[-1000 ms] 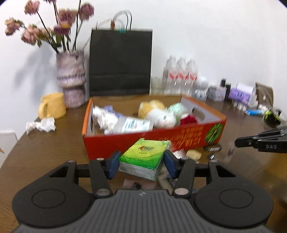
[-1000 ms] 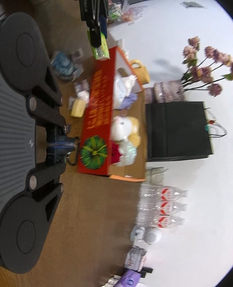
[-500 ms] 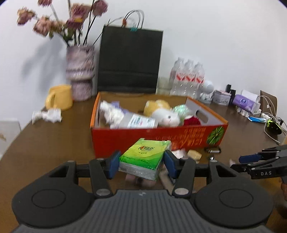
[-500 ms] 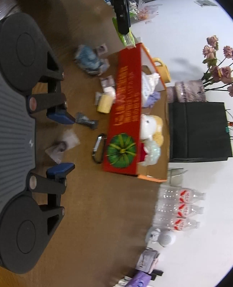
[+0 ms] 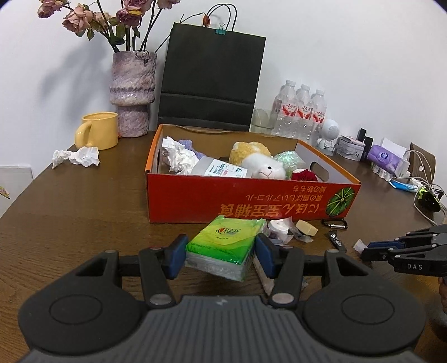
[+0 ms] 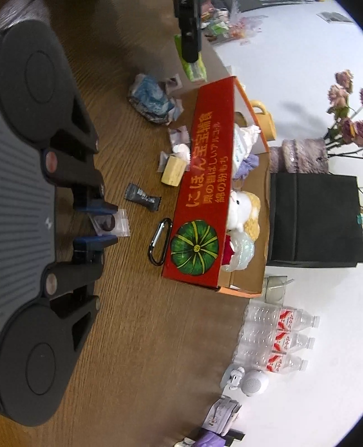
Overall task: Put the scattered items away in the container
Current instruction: 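Grasp green tissue pack with left tool while right tool grasps wrapped snack, release in box, then withdraw both tools from the box toward the remaining scattered items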
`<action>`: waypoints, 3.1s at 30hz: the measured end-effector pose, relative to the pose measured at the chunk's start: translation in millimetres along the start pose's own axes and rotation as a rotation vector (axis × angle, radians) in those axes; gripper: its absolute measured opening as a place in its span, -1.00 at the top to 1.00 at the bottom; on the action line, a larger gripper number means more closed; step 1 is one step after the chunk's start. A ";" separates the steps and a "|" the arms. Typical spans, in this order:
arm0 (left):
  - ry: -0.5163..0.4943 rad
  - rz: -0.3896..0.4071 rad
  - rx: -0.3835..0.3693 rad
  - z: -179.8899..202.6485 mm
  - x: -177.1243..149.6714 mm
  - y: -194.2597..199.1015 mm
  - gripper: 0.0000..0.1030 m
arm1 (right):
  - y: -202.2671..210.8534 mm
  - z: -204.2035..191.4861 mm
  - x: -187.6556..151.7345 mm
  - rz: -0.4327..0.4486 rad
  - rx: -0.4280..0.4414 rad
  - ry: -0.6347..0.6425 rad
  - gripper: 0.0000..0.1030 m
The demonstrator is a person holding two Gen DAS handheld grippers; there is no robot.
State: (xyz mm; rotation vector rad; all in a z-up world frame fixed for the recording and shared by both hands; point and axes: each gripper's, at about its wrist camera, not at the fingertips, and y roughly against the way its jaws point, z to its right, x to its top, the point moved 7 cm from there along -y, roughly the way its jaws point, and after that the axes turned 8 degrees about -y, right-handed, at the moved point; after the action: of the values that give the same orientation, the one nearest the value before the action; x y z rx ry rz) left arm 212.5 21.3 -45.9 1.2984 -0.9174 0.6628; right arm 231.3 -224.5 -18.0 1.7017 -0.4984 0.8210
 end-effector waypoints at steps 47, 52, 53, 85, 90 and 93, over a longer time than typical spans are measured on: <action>-0.091 -0.208 0.197 -27.5 137.5 -136.3 -1.00 | -101.1 -32.5 167.2 -0.217 -0.017 0.001 -0.92; -0.095 -0.103 0.202 -22.0 139.6 -82.2 -1.00 | -45.1 -40.3 169.2 -0.097 0.007 0.012 -1.00; -0.100 -0.083 0.200 -20.3 138.2 -71.9 -1.00 | -31.0 -41.7 167.2 -0.066 0.014 0.019 -1.00; -0.027 -0.015 0.179 7.5 -20.9 27.7 -1.00 | 37.8 -47.1 -12.3 0.090 -0.011 -0.068 -1.00; -0.082 -0.062 0.176 8.1 -22.4 9.2 -1.00 | 27.0 -41.6 -12.0 0.059 -0.008 -0.080 -0.84; -0.153 -0.075 0.179 8.7 -17.4 -6.7 -1.00 | 16.1 -39.8 -4.1 0.048 -0.013 -0.064 -0.69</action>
State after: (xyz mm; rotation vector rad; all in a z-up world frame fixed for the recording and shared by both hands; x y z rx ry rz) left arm 207.8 13.0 -64.1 1.5526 -0.9441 0.6030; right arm 206.7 -191.4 -5.1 1.7139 -0.5891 0.7981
